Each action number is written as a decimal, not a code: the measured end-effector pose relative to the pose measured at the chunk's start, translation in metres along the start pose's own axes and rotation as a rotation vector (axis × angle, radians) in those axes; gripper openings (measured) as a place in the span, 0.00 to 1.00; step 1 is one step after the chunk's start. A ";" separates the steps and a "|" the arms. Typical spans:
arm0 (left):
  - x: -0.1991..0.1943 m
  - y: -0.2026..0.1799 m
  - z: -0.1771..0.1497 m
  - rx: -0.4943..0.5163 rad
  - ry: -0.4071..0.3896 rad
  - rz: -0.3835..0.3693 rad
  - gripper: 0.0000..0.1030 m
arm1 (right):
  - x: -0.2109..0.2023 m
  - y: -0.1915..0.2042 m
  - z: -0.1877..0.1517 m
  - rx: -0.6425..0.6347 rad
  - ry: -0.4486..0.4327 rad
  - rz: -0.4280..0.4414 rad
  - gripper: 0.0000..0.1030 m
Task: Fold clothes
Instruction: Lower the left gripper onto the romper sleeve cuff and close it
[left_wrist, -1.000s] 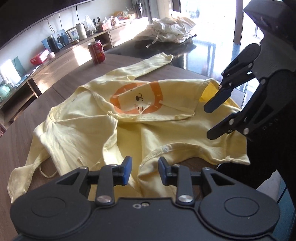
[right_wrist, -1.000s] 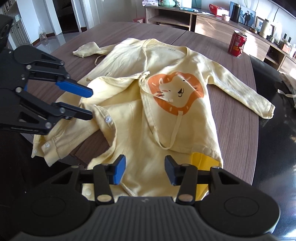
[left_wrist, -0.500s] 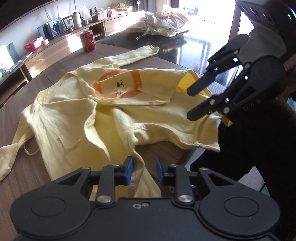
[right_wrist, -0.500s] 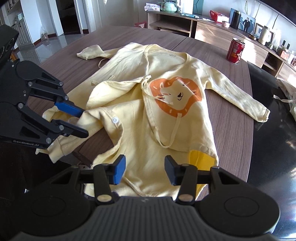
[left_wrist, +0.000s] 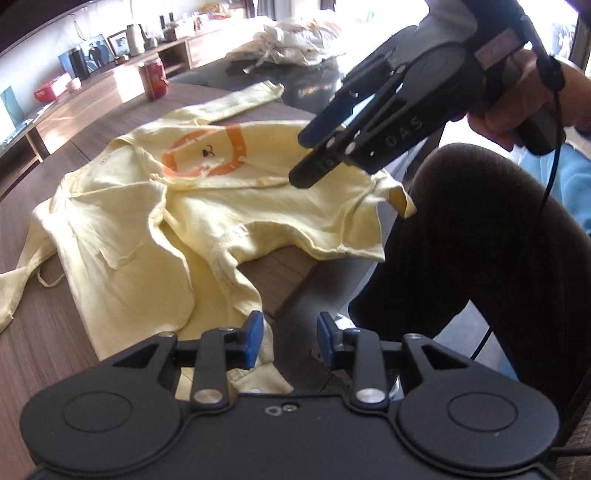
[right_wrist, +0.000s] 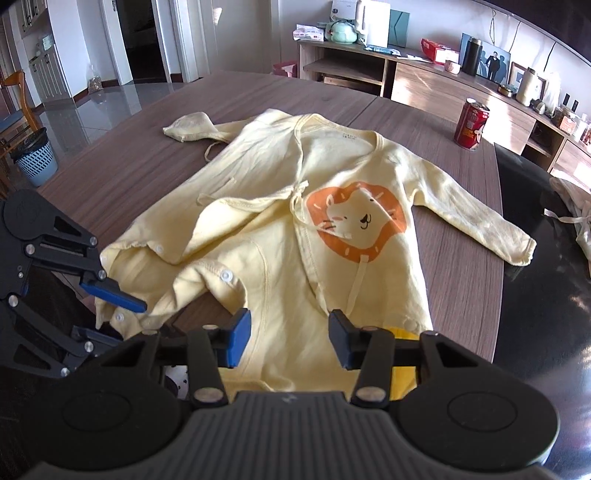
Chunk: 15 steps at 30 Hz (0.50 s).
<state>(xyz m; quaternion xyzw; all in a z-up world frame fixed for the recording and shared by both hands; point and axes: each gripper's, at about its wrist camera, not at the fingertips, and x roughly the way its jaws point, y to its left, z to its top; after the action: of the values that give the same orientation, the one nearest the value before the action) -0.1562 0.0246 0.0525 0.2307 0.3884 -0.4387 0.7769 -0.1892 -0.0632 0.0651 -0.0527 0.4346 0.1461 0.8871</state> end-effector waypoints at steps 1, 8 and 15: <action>-0.006 0.008 0.001 -0.050 -0.032 0.030 0.31 | 0.002 0.000 0.004 0.003 -0.005 0.003 0.49; -0.036 0.088 0.003 -0.463 -0.202 0.457 0.30 | 0.031 0.011 0.036 0.033 -0.038 0.078 0.50; -0.030 0.146 0.001 -0.620 -0.172 0.719 0.30 | 0.055 0.035 0.062 -0.016 -0.074 0.133 0.50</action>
<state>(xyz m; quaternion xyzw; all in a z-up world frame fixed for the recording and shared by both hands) -0.0402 0.1135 0.0799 0.0706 0.3307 -0.0233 0.9408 -0.1210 -0.0046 0.0619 -0.0253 0.4029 0.2102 0.8904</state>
